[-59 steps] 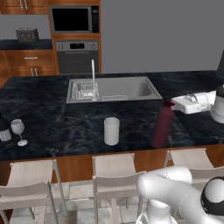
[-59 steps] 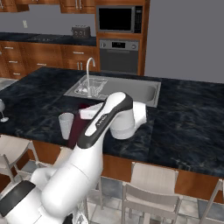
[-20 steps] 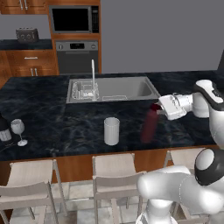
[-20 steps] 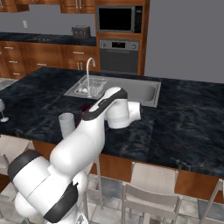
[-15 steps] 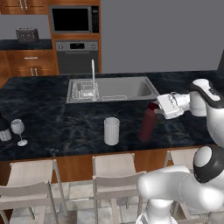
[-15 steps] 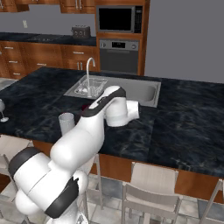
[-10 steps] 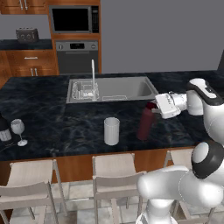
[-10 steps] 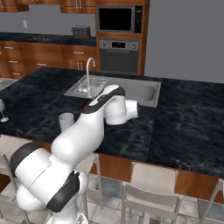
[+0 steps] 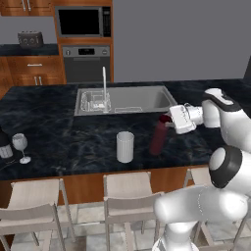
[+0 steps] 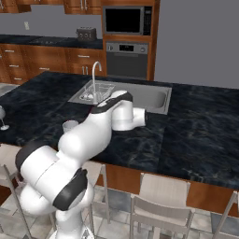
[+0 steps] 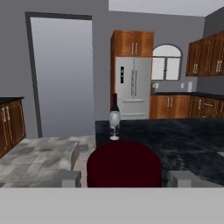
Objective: There is a wine glass and glass cup on the dining counter. Place the wine bottle next to the wine glass and the juice bottle next to the glass cup.
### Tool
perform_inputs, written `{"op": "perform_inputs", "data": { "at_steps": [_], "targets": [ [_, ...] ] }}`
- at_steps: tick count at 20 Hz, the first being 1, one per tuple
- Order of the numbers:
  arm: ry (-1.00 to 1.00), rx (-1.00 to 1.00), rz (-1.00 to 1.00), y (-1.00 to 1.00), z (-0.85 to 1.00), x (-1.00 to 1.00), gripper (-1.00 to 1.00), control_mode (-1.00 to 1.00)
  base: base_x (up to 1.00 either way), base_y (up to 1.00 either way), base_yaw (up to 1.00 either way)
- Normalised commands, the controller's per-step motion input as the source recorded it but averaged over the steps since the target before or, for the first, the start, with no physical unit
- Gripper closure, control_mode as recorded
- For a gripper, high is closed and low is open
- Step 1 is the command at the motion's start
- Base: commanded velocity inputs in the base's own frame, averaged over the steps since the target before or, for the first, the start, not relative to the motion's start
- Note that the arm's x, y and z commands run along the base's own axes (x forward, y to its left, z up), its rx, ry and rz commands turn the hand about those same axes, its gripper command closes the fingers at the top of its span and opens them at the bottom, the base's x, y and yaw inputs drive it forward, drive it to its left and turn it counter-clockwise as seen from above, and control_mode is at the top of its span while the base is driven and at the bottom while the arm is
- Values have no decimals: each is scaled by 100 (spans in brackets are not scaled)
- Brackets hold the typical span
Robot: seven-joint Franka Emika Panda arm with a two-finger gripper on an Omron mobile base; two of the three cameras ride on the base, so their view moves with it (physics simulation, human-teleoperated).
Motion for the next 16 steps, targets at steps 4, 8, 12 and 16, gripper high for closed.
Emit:
{"op": "perform_inputs", "data": {
  "at_steps": [4,8,12,16],
  "targets": [
    [0,0,0,12,-19,19,100,-100,0,0,0],
    [-1,0,0,14,-21,16,100,-100,0,0,0],
    [0,0,0,11,-12,17,100,-100,0,0,0],
    [0,0,0,13,-10,15,100,-100,0,0,0]
  ]
}}
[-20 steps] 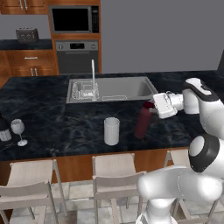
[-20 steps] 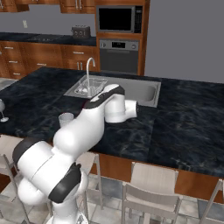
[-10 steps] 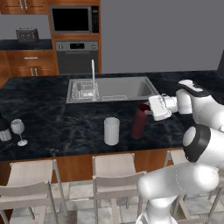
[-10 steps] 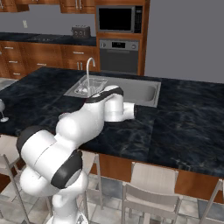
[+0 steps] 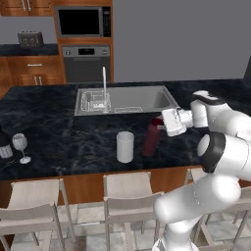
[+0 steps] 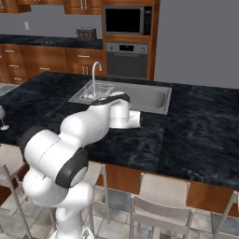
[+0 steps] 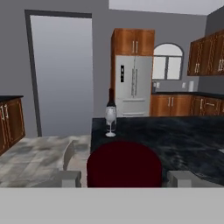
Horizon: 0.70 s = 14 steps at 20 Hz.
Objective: There is a wine glass and glass cup on the dining counter. Place the wine bottle next to the wine glass and the juice bottle next to the glass cup.
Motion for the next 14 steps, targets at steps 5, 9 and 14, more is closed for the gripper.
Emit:
{"op": "perform_inputs", "data": {
  "at_steps": [5,9,14],
  "targets": [
    [0,0,0,10,-14,15,100,-100,0,0,0],
    [0,0,0,6,-13,19,100,-100,0,0,0],
    [0,0,0,7,-14,16,100,-100,0,0,0]
  ]
}}
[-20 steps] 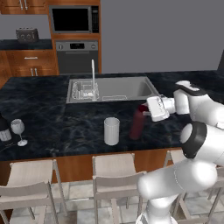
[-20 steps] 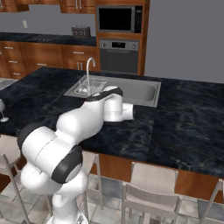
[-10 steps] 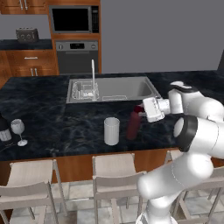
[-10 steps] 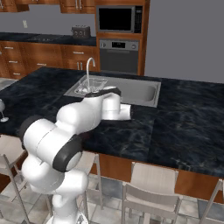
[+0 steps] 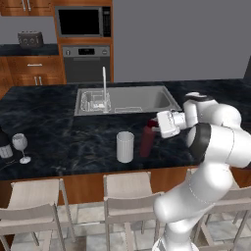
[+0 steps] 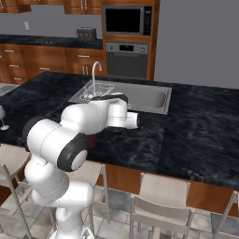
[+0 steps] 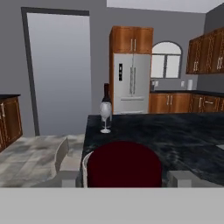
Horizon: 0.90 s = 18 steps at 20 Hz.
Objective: There is a wine glass and glass cup on the dining counter. Place the wine bottle next to the wine glass and the juice bottle next to the glass cup.
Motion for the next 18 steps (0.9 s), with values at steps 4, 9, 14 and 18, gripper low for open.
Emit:
{"op": "perform_inputs", "data": {
  "at_steps": [4,9,14,18],
  "targets": [
    [0,-2,0,8,-15,14,100,-100,0,0,0],
    [0,-2,0,4,-15,17,100,-100,0,0,0],
    [0,-4,0,6,-16,17,100,-100,0,0,0],
    [0,0,0,0,-23,4,100,-100,0,0,0]
  ]
}}
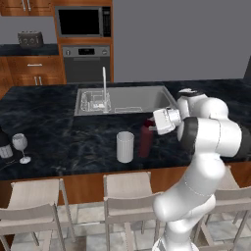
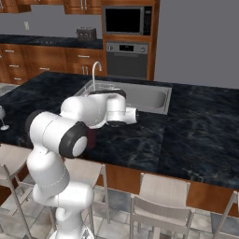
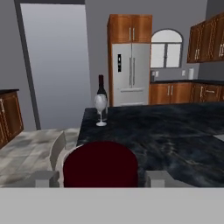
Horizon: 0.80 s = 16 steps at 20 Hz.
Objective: There is a wine glass and glass cup on the dining counter. Place the wine bottle next to the wine glass and the juice bottle next to the glass cup.
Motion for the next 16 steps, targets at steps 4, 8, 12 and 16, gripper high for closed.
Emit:
{"op": "perform_inputs", "data": {
  "at_steps": [4,8,12,16],
  "targets": [
    [0,0,0,2,-29,0,100,-100,0,0,0],
    [0,0,0,7,-31,0,100,-100,0,0,0],
    [0,0,0,12,-31,0,100,-100,0,0,0],
    [0,0,0,19,-31,0,100,-100,0,0,0]
  ]
}}
